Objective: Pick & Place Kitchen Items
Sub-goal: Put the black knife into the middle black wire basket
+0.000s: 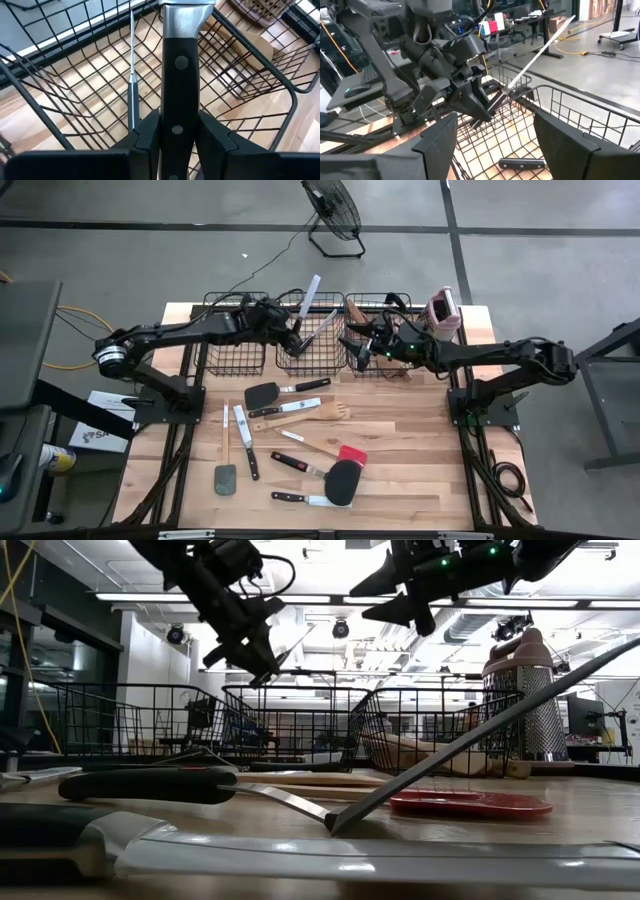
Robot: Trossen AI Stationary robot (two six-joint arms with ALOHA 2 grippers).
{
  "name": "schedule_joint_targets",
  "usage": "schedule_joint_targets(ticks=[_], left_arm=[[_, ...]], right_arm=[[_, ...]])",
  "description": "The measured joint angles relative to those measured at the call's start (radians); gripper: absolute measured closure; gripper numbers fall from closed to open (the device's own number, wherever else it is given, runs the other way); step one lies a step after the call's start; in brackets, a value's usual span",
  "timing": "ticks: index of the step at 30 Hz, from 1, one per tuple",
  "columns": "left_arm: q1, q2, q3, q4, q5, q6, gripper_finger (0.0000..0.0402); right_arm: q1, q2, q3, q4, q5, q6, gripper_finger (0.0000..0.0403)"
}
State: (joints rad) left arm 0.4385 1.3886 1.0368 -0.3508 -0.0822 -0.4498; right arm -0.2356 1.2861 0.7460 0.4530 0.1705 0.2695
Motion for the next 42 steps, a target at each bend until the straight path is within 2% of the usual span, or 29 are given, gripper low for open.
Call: schedule_joint_targets(ticks=[8,14,18,26,42], left_arm=[[0.001,0.165,0.183,-0.211,0.042,0.102,0.0313],[0.0,0.278,0.33,-0.339,0.025,0.101,0.0313],[0.0,0.338,0.386,-0.429,0.022,0.067,0.0313],[0.001,0.402,0.392,-0.484,0.021,-0.016,0.0313],[0.001,0.445,0.393,-0.46,0.05,-0.023,0.0313]], right_arm=[[0.0,0.0,0.0,-0.022,0.014,0.0,0.0149],[0.0,0.0,0.0,-0.047,0.014,0.0,0.0149],[0.0,0.0,0.0,-0.051,0.014,0.0,0.0149],[0.0,0.0,0.0,-0.069,0.014,0.0,0.0149],[0.0,0.0,0.0,-0.092,0.014,0.0,0.0149]])
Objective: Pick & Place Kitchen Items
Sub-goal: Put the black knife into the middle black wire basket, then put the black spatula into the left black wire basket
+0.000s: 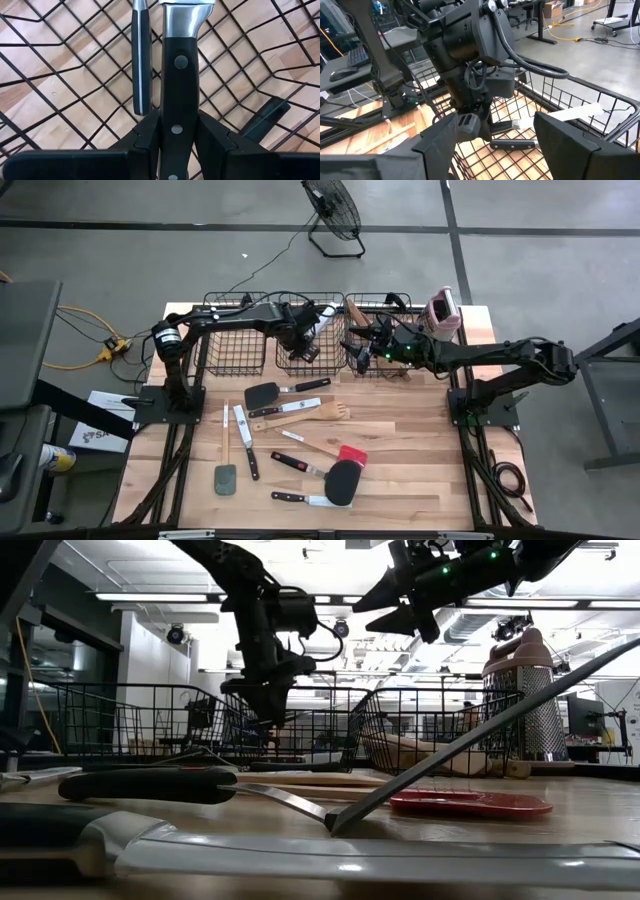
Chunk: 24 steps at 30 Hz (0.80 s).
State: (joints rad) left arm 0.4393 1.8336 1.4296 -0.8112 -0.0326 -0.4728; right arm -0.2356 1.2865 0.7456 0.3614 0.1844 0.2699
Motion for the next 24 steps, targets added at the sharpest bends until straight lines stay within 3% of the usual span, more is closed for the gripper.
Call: schedule_joint_targets(ticks=[9,16,24], left_arm=[[-0.001,0.0,0.0,0.003,0.0,-0.002,0.0268],[-0.001,0.0,0.0,0.003,0.005,0.024,0.0288],[-0.001,-0.088,-0.001,0.0,0.028,0.19,0.0316]], right_arm=[[0.0,0.0,0.0,-0.013,0.0,0.0,0.0149],[0.0,0.0,0.0,-0.022,0.0,0.0,0.0149],[0.0,0.0,0.0,-0.046,-0.021,-0.005,0.0149]])
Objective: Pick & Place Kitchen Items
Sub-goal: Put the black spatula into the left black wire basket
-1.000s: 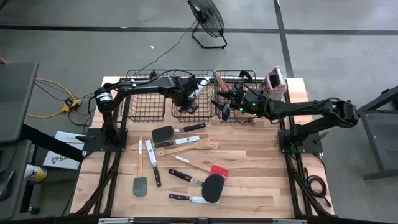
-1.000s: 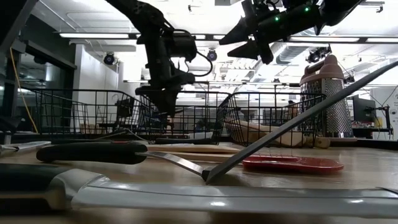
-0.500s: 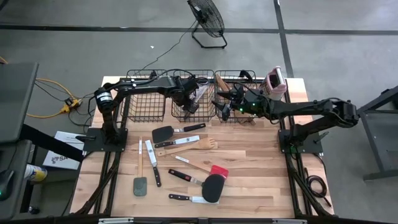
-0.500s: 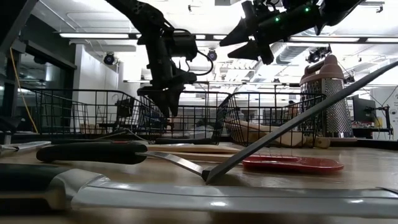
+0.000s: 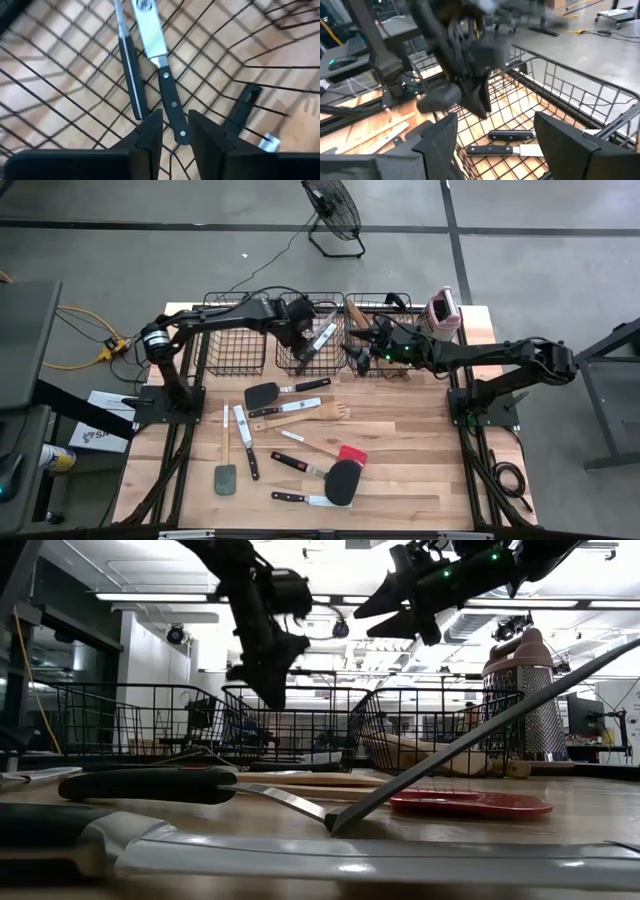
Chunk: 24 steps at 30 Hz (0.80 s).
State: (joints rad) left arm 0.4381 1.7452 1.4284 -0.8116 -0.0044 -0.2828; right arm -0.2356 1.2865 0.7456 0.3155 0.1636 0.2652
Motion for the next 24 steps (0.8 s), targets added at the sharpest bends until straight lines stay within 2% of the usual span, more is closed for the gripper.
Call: schedule_joint_targets(ticks=[6,11,13,18,24], left_arm=[[-0.015,-0.097,0.0,-0.02,-0.004,0.105,0.0345],[-0.081,-0.151,0.001,-0.128,-0.016,0.152,0.0387],[-0.118,-0.157,0.0,-0.184,-0.05,0.153,0.0398],[-0.221,-0.159,-0.016,-0.238,-0.138,0.133,0.0395],[-0.321,-0.159,-0.123,-0.234,-0.144,0.093,0.0394]], right_arm=[[0.0,-0.001,0.0,-0.036,-0.016,-0.007,0.0149],[0.0,-0.034,0.0,-0.104,-0.017,-0.015,0.0149],[0.0,-0.052,0.0,-0.119,-0.017,-0.021,0.0149],[0.001,-0.112,0.0,-0.161,-0.017,-0.028,0.0149],[0.033,-0.182,0.0,-0.259,-0.003,-0.042,0.0149]])
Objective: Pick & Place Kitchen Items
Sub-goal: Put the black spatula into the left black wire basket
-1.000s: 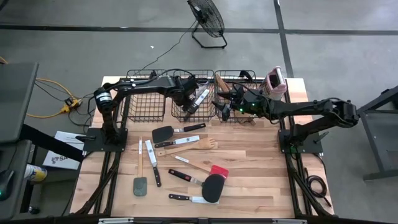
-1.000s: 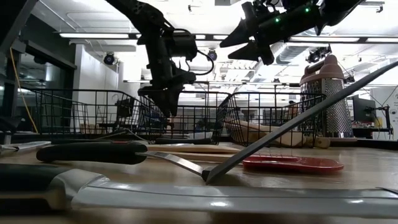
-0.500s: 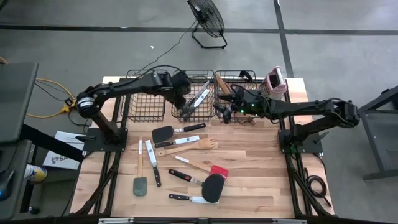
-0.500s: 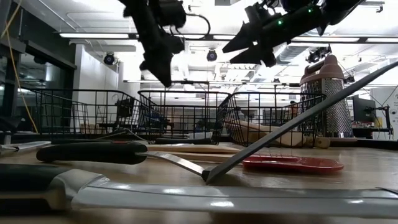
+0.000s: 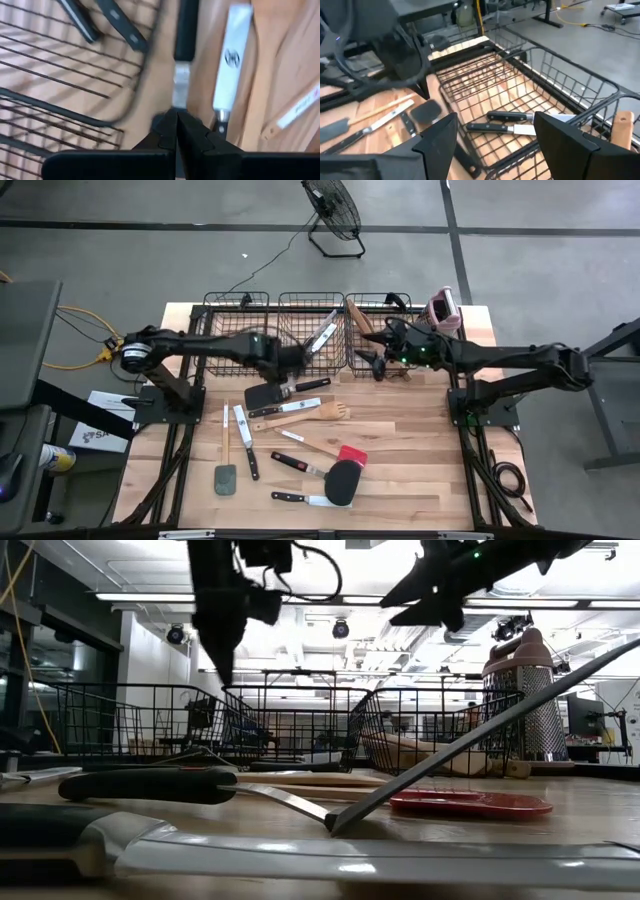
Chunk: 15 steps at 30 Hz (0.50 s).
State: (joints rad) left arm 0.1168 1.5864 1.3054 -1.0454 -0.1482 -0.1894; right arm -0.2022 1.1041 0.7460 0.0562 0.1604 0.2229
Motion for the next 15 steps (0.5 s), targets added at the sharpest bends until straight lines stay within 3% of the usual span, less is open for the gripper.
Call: schedule_joint_targets(ticks=[8,15], left_arm=[[-0.048,0.0,-0.173,0.161,0.0,0.002,0.0378],[-0.047,0.0,-0.206,0.191,0.008,0.002,0.0278]], right_arm=[[0.072,-0.029,0.0,-0.021,0.047,-0.018,0.0149],[0.11,-0.029,0.0,-0.062,0.112,-0.016,0.0149]])
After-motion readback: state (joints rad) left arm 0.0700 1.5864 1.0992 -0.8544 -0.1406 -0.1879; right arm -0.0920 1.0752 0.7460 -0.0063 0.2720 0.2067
